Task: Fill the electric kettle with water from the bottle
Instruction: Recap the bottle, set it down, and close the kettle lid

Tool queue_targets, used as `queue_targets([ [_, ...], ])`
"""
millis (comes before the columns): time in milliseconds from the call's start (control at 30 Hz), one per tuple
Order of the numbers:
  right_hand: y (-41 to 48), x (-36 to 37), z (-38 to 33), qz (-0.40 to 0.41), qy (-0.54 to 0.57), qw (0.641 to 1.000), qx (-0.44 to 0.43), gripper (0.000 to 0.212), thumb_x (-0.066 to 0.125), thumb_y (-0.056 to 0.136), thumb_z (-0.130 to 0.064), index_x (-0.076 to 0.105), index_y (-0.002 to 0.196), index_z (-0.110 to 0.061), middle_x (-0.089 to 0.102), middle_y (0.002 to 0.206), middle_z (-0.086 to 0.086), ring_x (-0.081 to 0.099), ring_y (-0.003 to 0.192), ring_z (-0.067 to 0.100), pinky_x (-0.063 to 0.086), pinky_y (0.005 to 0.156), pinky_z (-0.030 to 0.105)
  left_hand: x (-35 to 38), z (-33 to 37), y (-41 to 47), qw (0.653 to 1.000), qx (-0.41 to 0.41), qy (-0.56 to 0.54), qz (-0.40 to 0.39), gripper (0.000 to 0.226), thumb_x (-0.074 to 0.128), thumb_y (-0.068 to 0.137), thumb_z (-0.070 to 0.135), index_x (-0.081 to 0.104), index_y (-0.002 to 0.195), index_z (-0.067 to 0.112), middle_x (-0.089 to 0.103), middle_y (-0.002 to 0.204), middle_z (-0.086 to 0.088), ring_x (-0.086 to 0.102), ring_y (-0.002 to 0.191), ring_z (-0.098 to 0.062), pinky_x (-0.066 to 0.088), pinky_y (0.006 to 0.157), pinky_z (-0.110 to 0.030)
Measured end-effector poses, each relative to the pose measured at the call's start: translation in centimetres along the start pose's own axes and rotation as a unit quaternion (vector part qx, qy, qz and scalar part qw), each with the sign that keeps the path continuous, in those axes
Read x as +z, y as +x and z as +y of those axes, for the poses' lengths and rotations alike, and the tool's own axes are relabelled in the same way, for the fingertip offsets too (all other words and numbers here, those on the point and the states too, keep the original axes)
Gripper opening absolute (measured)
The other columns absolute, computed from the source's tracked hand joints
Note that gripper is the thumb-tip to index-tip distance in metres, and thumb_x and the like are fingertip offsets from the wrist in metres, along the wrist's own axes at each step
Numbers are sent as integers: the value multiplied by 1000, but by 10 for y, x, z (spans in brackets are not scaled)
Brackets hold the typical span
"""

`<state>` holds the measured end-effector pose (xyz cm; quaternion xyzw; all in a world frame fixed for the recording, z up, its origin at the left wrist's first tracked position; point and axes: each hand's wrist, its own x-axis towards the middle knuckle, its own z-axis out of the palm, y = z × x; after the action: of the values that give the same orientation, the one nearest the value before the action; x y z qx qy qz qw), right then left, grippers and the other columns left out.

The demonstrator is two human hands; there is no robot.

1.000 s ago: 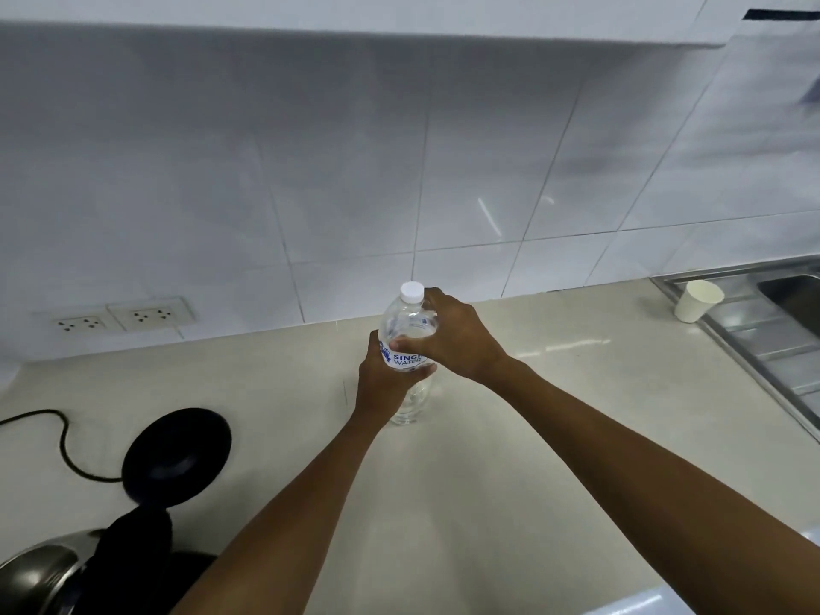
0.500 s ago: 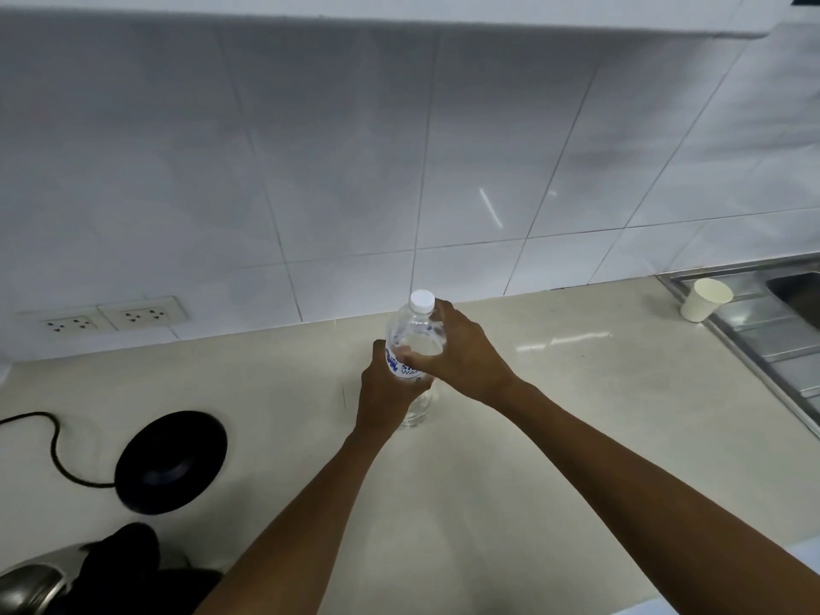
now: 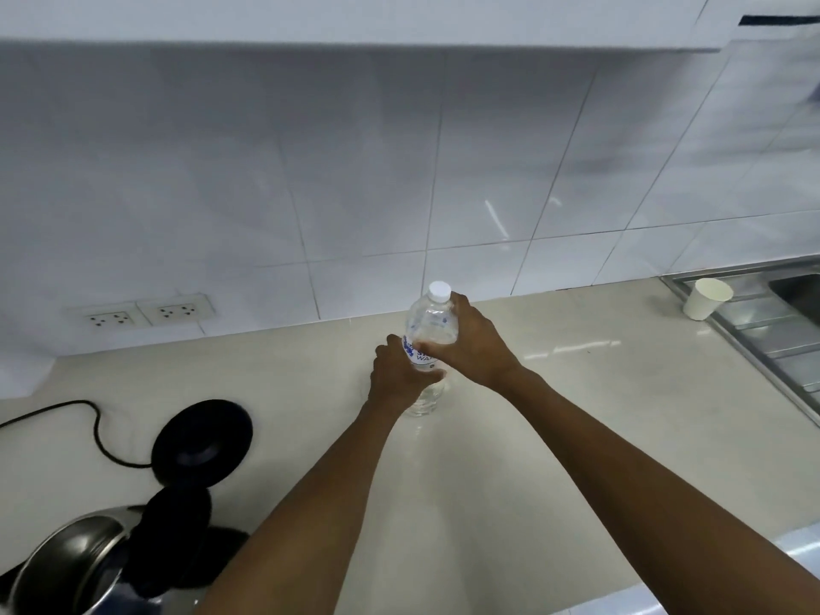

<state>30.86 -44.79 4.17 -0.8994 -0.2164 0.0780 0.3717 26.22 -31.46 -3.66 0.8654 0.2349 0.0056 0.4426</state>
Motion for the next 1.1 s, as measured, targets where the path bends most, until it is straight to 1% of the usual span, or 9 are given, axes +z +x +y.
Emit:
queue_targets([
  [100,-9,0,-9,7,-40,999,28,86,75,69,-63,47,137,-19,60,130,2,58,117,21,49,95,32,-19,3,-10,981,13,191,-3,90,77,78,68,43,137,10,51,139,-15,50,134,-34,41,109,-48],
  [167,-16,-1,-11,-1,-77,996,41,90,67,70,-70,44,140,-17,57,135,8,54,123,28,47,101,44,-33,7,-19,960,45,275,9,93,68,81,74,41,142,10,48,146,-15,43,140,-35,30,115,-52],
  [233,-33,-7,-21,-10,-123,991,47,86,68,78,-65,42,141,-13,54,138,13,50,128,35,45,103,47,-50,10,-32,940,68,333,3,99,59,82,81,36,150,12,40,156,-16,32,149,-36,17,121,-59],
  [300,-53,-15,-30,-26,-167,984,56,90,67,85,-60,31,152,-12,43,150,18,41,138,40,42,108,50,-67,13,-45,921,89,379,-7,108,52,80,86,28,159,16,26,166,-18,18,156,-37,4,123,-64],
  [400,-84,-22,-39,-43,-251,965,64,99,59,89,-65,15,160,-13,26,163,15,26,149,38,35,113,51,-97,16,-75,899,119,421,-1,118,47,76,93,19,163,20,13,172,-18,5,159,-41,-5,122,-66],
  [567,-130,-20,-71,-66,-347,935,23,102,42,87,-77,10,162,-17,21,167,12,18,154,35,25,121,48,-151,15,-134,891,109,441,5,132,40,68,102,13,166,18,6,173,-19,-1,159,-44,-6,123,-64],
  [767,-178,9,-140,-88,-365,926,-32,133,27,60,-103,9,162,-20,20,168,8,17,154,34,23,122,49,-223,-19,-203,888,111,446,23,135,39,66,103,12,167,17,2,175,-13,-7,161,-33,-7,125,-62],
  [967,-210,57,-205,-100,-365,922,-88,130,43,65,-97,4,162,-20,18,168,8,15,155,32,21,123,50,-291,-77,-259,895,66,440,39,136,38,65,104,10,167,19,3,175,-12,-5,162,-32,-5,126,-61],
  [1100,-219,91,-242,-114,-369,914,-127,129,47,66,-95,4,163,-20,19,168,8,14,155,33,21,123,49,-324,-118,-288,896,31,440,50,135,37,65,104,13,167,20,6,175,-11,-2,162,-31,-3,126,-62],
])
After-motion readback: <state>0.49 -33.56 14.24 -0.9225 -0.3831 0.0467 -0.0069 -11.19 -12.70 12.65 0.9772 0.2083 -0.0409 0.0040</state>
